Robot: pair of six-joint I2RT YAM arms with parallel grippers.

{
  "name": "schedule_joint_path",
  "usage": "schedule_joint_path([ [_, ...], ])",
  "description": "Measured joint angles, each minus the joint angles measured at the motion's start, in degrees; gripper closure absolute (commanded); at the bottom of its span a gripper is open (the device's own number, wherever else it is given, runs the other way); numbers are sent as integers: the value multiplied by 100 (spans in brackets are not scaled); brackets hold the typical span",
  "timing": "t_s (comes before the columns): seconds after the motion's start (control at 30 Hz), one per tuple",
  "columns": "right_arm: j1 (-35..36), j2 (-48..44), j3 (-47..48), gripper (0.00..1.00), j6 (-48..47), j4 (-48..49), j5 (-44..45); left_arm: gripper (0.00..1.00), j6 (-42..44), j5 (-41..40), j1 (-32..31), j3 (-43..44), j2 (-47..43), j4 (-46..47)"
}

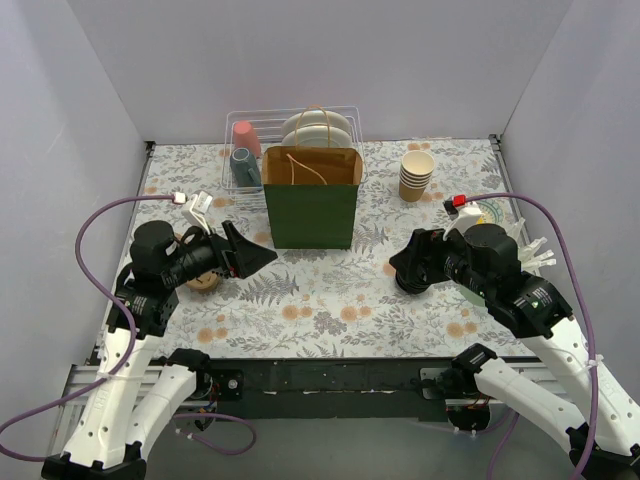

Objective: Pack the takeout coffee

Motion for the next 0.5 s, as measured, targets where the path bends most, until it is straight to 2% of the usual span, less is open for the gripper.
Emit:
schedule_joint_path([
  [0.23,0,39,-7,3,155,-2,299,2,22,-31,0,0,-28,-13],
  [0.4,0,205,17,9,76,26,933,2,92,-271,0,0,-28,-85],
  [0.5,0,533,210,14,-190,149,1626,2,107,-533,0,0,-39,-188],
])
